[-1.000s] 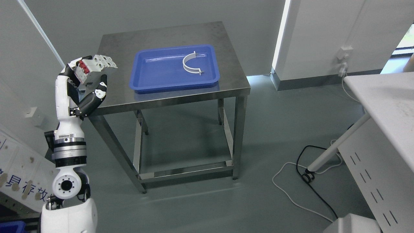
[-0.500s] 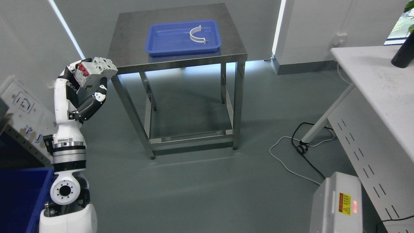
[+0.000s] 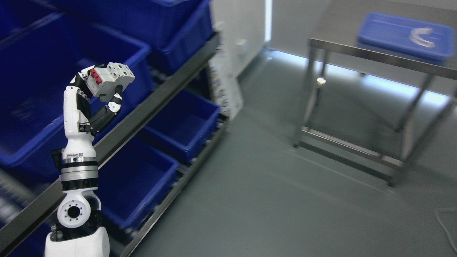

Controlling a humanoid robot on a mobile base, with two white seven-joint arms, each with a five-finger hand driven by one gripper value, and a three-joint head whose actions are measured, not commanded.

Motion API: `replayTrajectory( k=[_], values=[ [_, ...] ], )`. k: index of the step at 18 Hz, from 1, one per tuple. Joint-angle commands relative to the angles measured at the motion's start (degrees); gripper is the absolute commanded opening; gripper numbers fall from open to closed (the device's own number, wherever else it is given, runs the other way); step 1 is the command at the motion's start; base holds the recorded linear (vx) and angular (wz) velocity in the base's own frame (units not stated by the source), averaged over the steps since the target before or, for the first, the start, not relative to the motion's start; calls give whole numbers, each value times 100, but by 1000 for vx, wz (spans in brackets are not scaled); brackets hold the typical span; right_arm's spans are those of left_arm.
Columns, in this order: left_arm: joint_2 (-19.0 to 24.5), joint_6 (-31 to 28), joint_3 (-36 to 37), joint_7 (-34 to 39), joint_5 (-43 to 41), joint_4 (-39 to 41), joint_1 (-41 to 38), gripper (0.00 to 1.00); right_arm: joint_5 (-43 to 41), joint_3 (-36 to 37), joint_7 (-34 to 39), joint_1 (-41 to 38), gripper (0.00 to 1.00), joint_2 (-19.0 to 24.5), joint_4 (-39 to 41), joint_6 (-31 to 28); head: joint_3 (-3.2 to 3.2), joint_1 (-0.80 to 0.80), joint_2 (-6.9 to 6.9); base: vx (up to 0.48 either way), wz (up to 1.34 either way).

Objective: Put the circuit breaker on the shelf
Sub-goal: 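Carry the breaker with the left hand over an upper blue bin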

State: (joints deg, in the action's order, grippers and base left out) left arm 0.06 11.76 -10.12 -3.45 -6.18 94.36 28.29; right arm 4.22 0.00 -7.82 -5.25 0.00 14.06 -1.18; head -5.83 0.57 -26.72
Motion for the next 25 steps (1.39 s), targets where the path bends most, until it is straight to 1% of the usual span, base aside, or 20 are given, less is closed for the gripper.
replayTrajectory(
  k=[1, 4, 7, 9, 11, 14, 17, 19, 22, 24, 25],
  values=[
    [94, -6, 537, -7, 73, 346, 465, 13, 0, -114, -1, -2, 100, -100, -8, -330, 0, 0, 0, -194, 1839],
    [94, -365, 730, -33, 64, 320, 906, 13, 0, -114, -1, -2, 100, -100, 1, -330, 0, 0, 0, -150, 1750],
    [94, -893, 679, -638, 12, 241, 915, 13, 0, -114, -1, -2, 100, -100, 1, -330, 0, 0, 1, -88, 1536],
    [94, -1078, 556, -946, -154, -12, 1081, 13, 0, -114, -1, -2, 100, -100, 1, -330, 0, 0, 2, -39, 1204],
    [563, -1114, 538, -1079, -383, -539, 1441, 14, 0, -114, -1, -2, 100, -100, 1, -330, 0, 0, 2, 22, 763],
    [846, -1228, 599, -1193, -393, -1206, 1994, 14, 0, -114, -1, -2, 100, -100, 1, -330, 0, 0, 2, 60, 472],
    [846, -1255, 625, -1395, -471, -2138, 2583, 14, 0, -114, -1, -2, 100, -100, 1, -330, 0, 0, 2, 84, 160],
    [803, -1386, 888, -1544, -822, -2788, 3040, 14, 0, -114, -1, -2, 100, -100, 1, -339, 0, 0, 3, 89, -100],
    [802, -1404, 1371, -1720, -1139, -3852, 3708, 16, 0, -114, -1, -2, 100, -100, 1, -330, 0, 0, 3, 97, -84],
    [768, -1404, 1644, -1895, -1524, -4572, 4130, 16, 0, -114, -1, -2, 100, -100, 1, -330, 0, 0, 3, 113, -122],
    [706, -1404, 1723, -2027, -1692, -4767, 4228, 16, 0, -114, -1, -2, 100, -100, 1, -330, 0, 0, 4, 112, -164]
  ],
)
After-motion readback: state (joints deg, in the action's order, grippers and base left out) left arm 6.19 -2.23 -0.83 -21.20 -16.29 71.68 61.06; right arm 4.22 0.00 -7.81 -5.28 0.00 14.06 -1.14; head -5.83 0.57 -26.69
